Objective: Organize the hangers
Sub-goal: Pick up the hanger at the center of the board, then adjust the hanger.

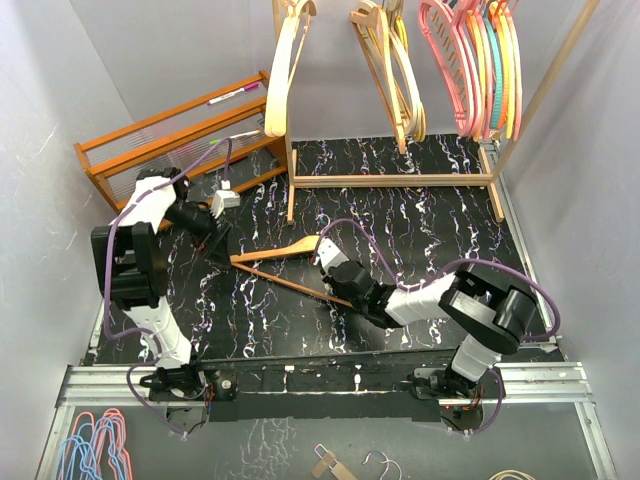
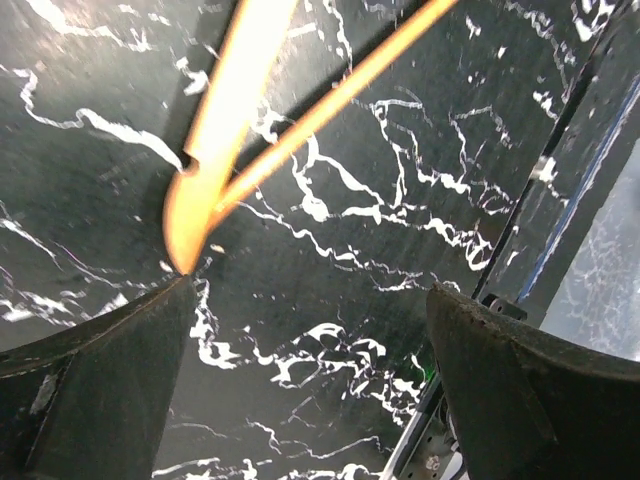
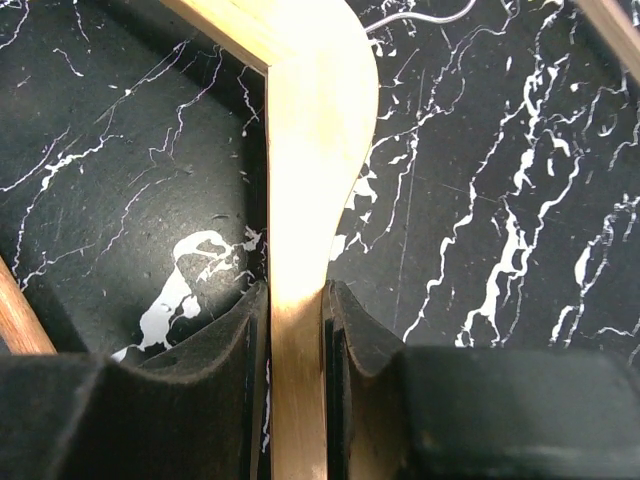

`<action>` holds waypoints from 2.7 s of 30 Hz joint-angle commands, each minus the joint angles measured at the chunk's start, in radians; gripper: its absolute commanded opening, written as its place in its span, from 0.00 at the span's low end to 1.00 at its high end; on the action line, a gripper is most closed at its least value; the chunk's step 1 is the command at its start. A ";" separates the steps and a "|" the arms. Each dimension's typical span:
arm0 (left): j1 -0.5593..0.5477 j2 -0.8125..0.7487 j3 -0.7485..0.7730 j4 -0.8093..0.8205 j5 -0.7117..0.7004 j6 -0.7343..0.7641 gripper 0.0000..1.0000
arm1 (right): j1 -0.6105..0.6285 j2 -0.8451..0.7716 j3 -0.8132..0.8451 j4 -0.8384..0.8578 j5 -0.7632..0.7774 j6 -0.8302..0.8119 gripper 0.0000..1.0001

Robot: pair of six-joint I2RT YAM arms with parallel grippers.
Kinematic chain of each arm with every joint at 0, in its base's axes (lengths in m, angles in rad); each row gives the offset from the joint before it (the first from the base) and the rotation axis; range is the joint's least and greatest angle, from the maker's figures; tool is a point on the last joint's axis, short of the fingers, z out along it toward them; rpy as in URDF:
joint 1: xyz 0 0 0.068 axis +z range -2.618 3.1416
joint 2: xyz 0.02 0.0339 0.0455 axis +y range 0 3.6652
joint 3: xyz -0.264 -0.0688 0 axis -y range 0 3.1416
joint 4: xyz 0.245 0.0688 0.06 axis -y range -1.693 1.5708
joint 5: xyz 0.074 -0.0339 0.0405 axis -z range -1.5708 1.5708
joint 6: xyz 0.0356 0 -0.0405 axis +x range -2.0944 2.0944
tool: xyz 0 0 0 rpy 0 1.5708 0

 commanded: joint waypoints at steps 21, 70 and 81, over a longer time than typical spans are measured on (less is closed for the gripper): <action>-0.177 0.309 0.297 -0.226 0.187 0.037 0.14 | 0.076 -0.145 -0.013 0.213 0.115 -0.087 0.08; 0.183 -0.248 -0.157 -0.227 0.154 0.984 0.00 | -0.256 -0.090 -0.118 0.147 -0.995 -0.082 0.18; 0.183 -0.243 -0.095 -0.160 0.293 0.752 0.97 | 0.013 -0.765 -0.191 -0.194 -0.426 0.327 0.08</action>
